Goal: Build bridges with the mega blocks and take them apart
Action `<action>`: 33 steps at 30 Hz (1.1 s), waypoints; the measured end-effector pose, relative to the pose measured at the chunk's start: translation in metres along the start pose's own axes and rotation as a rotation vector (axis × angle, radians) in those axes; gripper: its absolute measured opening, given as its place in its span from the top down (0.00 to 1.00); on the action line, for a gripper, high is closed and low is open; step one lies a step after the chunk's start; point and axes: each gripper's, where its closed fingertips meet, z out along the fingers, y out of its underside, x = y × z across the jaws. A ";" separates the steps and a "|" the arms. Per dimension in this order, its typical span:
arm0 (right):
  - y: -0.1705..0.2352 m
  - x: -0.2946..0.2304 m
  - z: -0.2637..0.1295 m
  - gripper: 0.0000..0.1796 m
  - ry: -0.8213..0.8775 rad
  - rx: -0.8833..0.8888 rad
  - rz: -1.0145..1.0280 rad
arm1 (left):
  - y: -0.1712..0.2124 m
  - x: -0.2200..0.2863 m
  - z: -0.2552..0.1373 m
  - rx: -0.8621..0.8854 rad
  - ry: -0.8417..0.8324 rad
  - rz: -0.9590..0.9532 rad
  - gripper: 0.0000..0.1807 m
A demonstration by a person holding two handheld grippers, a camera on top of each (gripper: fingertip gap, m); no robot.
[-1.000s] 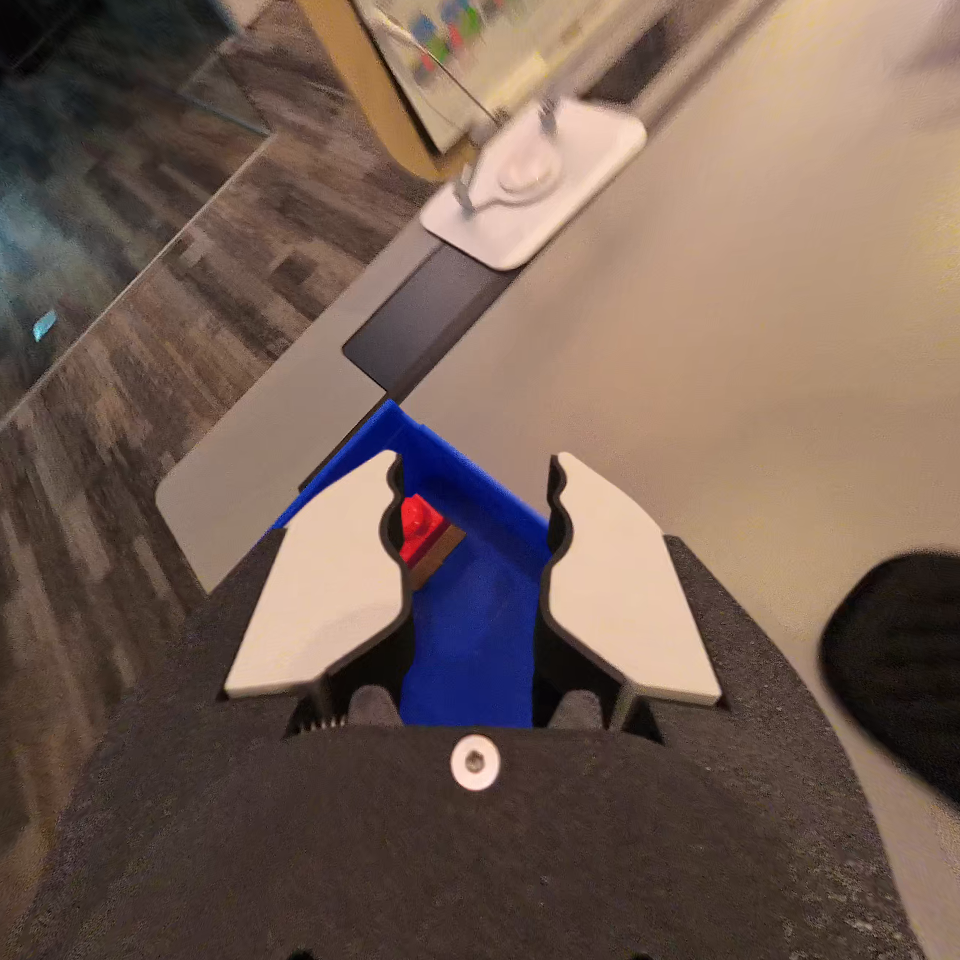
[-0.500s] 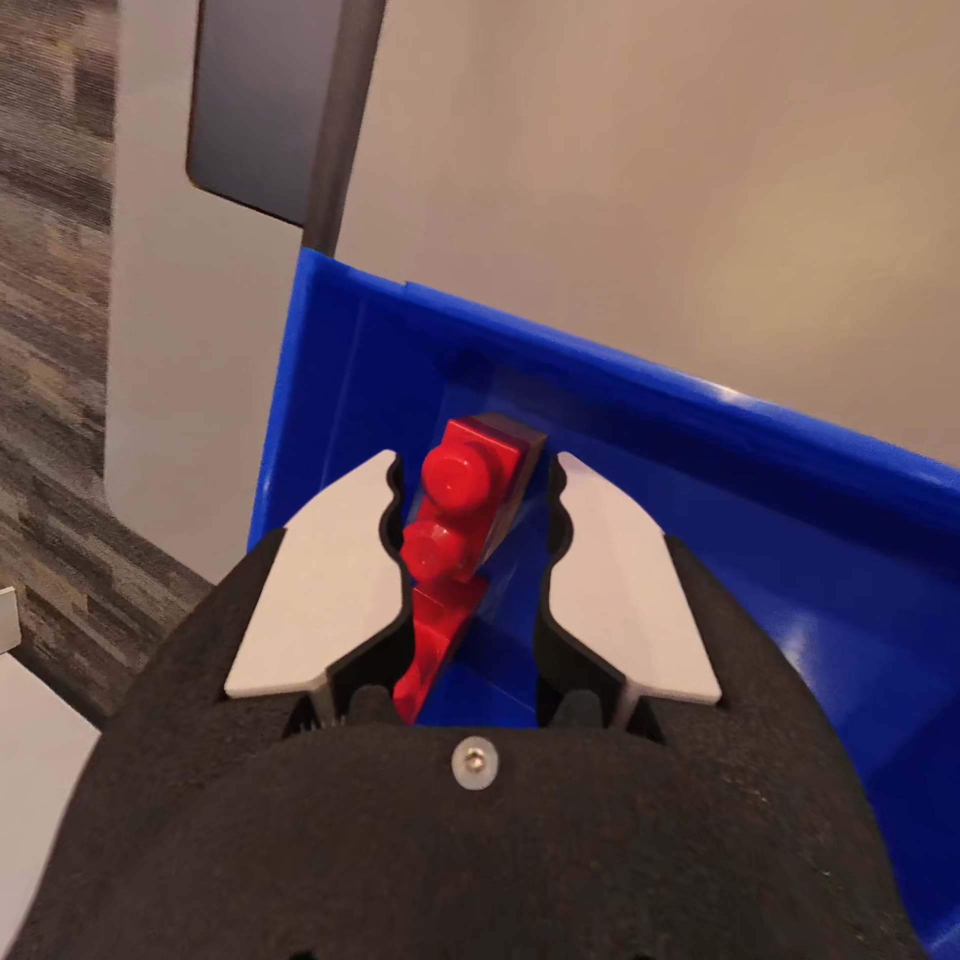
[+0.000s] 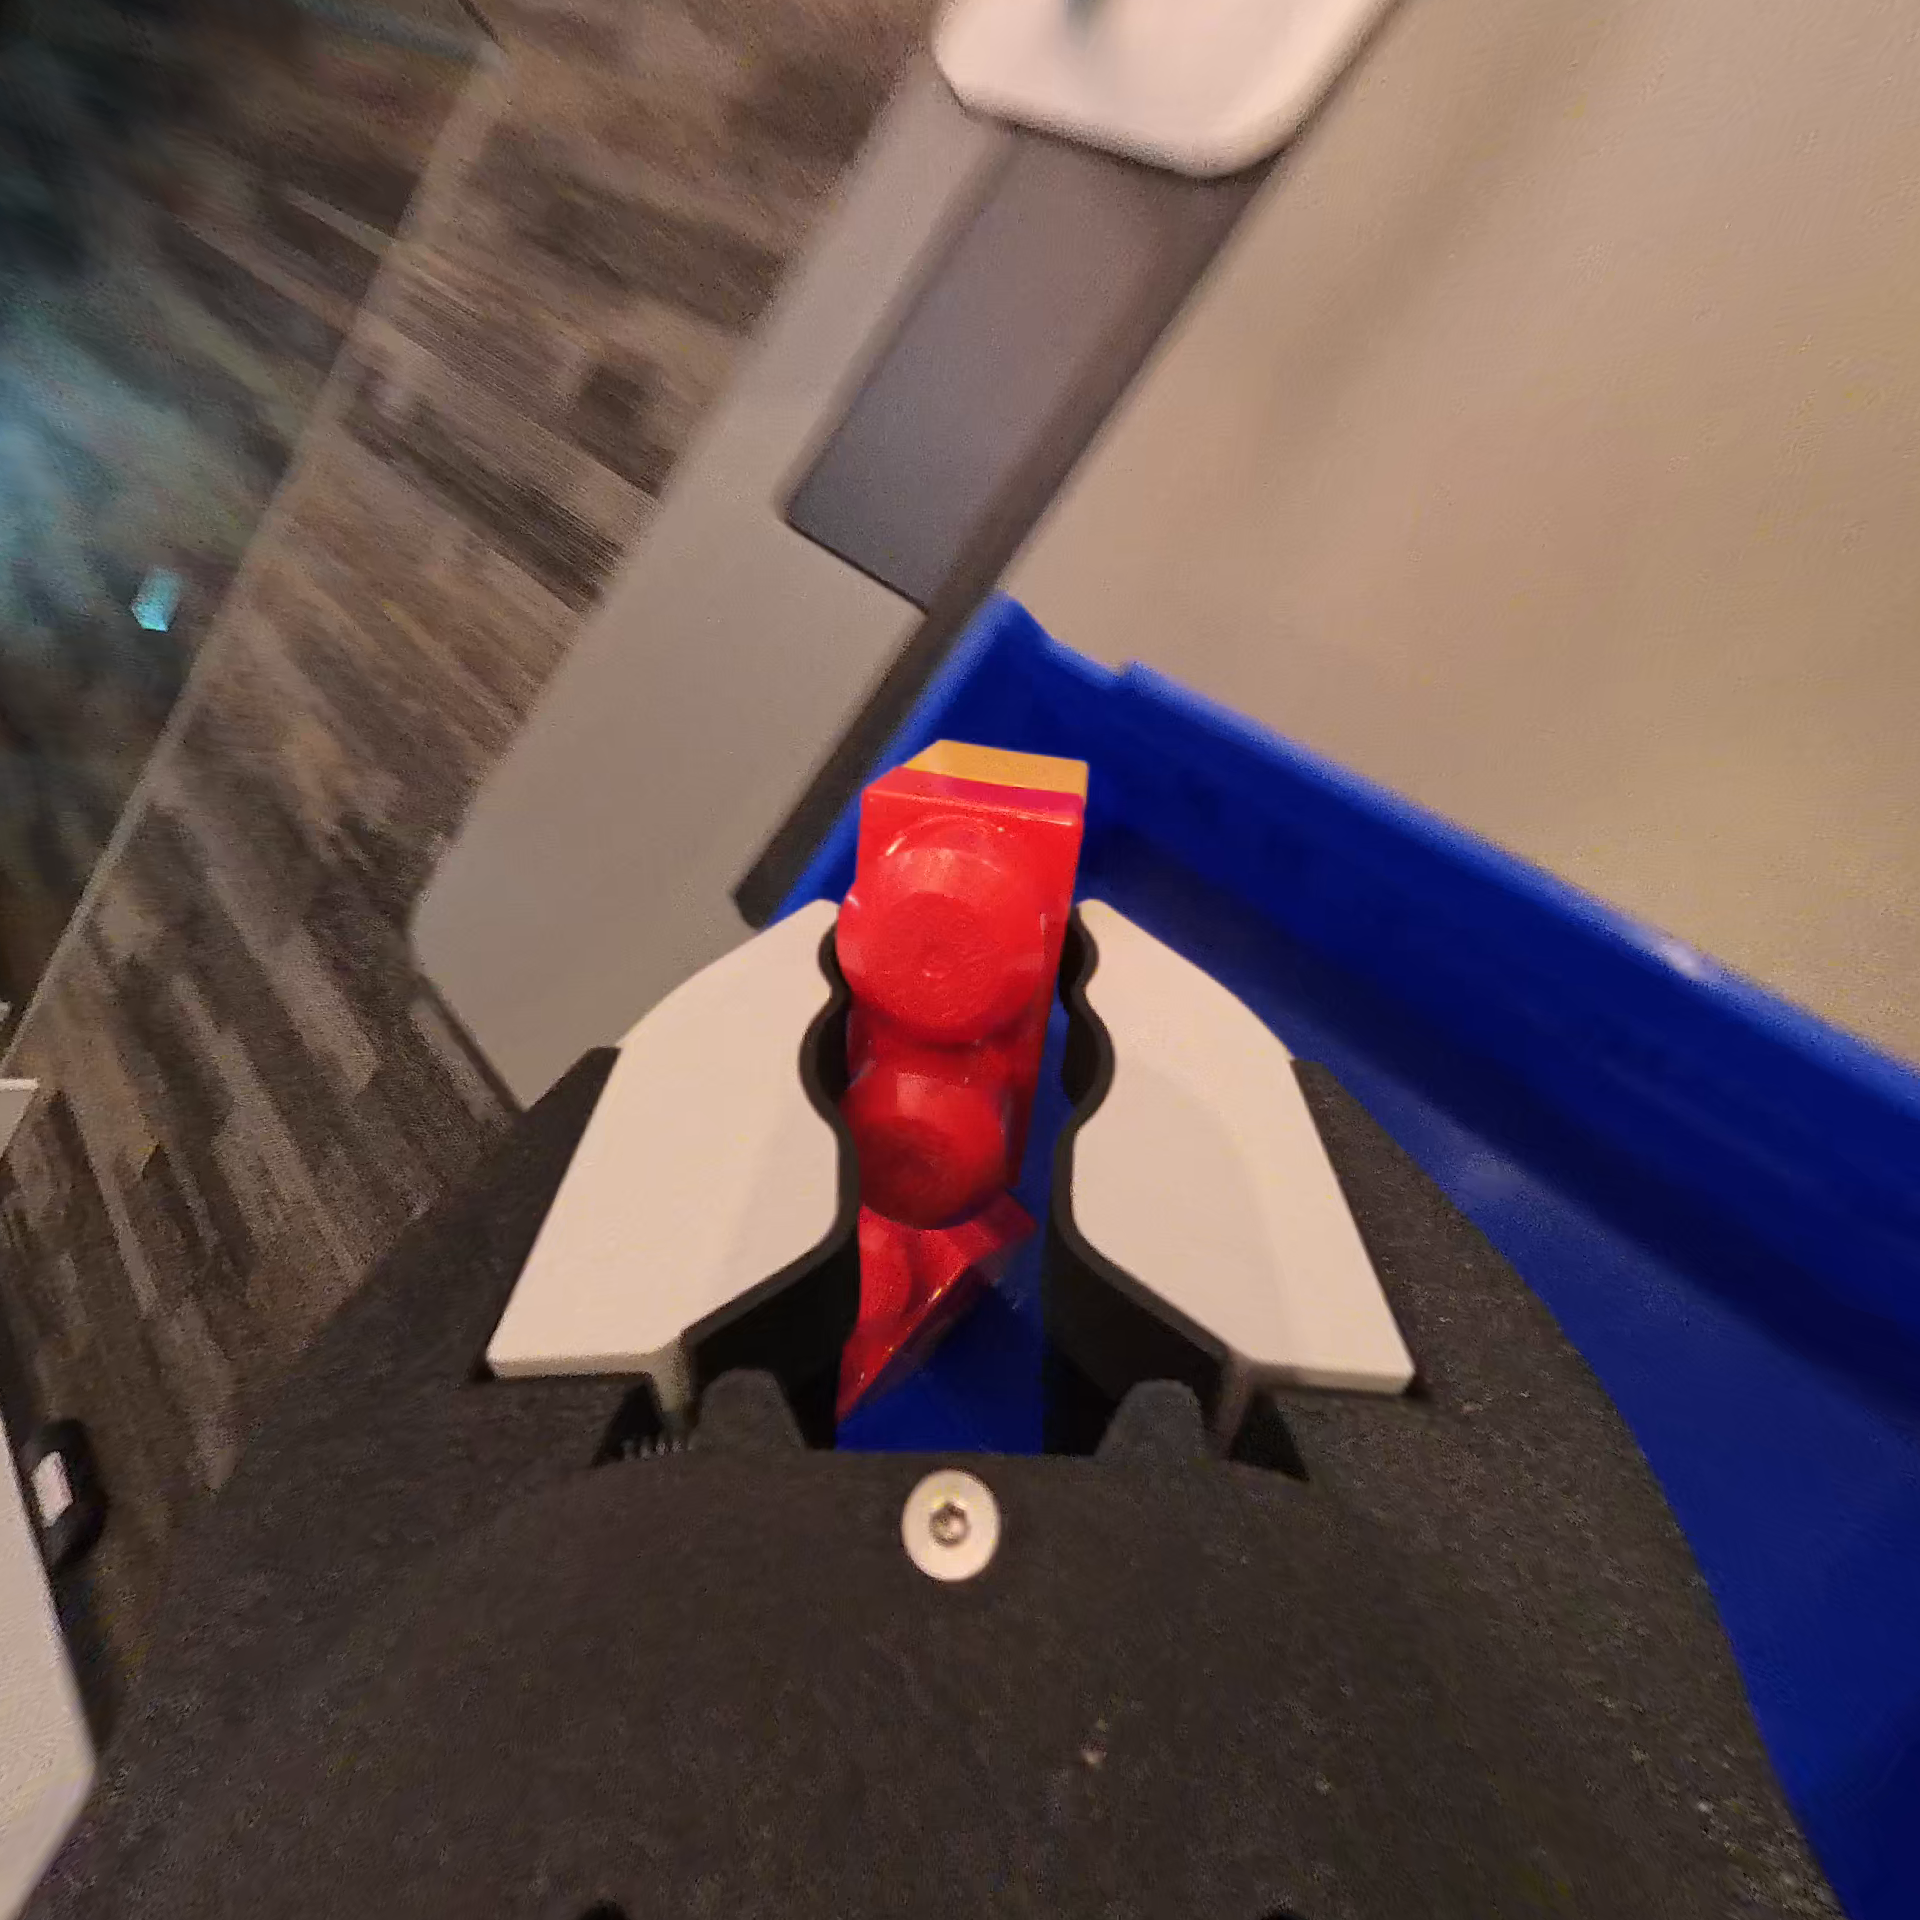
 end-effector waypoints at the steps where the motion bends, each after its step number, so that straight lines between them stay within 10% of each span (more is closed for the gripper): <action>1: 0.003 0.002 0.005 0.72 -0.002 -0.011 0.012 | -0.009 -0.007 -0.016 0.069 -0.050 -0.048 0.79; 10: 0.030 -0.038 0.086 0.69 -0.139 -0.073 -0.130 | -0.198 0.104 -0.132 0.776 0.256 -0.378 0.79; 17: 0.012 -0.087 0.099 0.61 -0.098 0.047 -0.406 | -0.321 0.233 -0.144 0.985 0.666 -0.361 0.79; 33: 0.005 -0.104 0.072 0.80 -0.295 0.013 -0.170 | -0.365 0.275 -0.155 1.102 0.795 -0.319 0.80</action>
